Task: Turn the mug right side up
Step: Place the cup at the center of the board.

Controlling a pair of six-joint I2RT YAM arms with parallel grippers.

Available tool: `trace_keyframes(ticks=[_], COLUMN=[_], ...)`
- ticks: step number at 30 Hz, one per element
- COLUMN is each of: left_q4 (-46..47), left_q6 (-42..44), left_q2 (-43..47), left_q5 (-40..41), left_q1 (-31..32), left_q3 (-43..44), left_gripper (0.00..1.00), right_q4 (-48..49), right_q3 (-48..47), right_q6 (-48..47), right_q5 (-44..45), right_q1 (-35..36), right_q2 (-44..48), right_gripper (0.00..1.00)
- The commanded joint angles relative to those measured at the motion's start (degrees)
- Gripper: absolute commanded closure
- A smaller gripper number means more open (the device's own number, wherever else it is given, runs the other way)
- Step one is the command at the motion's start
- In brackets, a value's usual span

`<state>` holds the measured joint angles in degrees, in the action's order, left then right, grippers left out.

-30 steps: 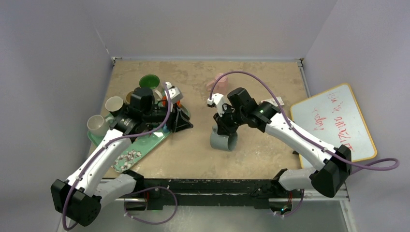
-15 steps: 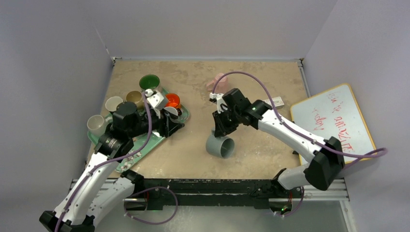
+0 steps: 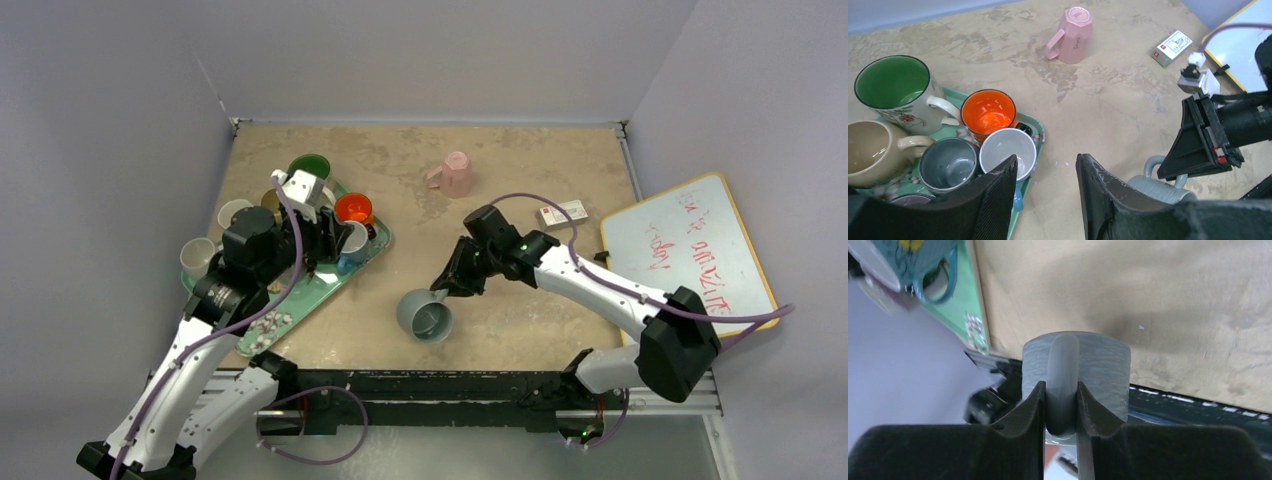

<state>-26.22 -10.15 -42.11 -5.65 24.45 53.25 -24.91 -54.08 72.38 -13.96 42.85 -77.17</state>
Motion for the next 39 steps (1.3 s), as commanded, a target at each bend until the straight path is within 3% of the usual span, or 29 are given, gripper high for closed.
trace_keyframes(ticks=[1,6,16,19,25,29,35,39], left_q4=[1.5,1.9,1.3,0.2,-5.4,-11.2,-10.1,-12.0], left_q6=[-0.9,-0.6,0.9,1.8,2.9,1.9,11.4,1.5], left_q2=[0.3,0.0,0.5,0.4,-3.8,-9.1,-11.7,-15.1], left_q5=[2.8,2.3,0.7,0.2,-4.1,-1.5,-14.0,-4.2], left_q1=[0.1,0.1,0.1,0.1,0.1,0.1,0.1,0.1], left_q3=[-0.3,-0.9,-2.0,-1.5,3.6,8.9,11.9,15.9], left_gripper=[0.55,0.55,0.55,0.55,0.54,0.53,0.53,0.54], right_q4=[2.4,-0.4,9.8,8.9,9.7,9.3,11.7,14.9], right_q3=[1.2,-2.7,-4.2,-5.7,-4.2,-3.0,3.4,9.9], right_q6=[22.3,27.0,33.5,30.9,27.6,24.5,14.3,3.5], right_q5=[2.0,4.3,0.1,-3.2,-3.0,-0.6,6.4,12.6], right_q1=[0.5,0.5,0.5,0.5,0.5,0.4,0.2,0.1], right_q2=[0.6,-4.4,-13.6,-16.1,-16.5,-13.4,-1.6,10.9], right_gripper=[1.0,1.0,0.99,0.75,0.58,0.45,0.43,0.43])
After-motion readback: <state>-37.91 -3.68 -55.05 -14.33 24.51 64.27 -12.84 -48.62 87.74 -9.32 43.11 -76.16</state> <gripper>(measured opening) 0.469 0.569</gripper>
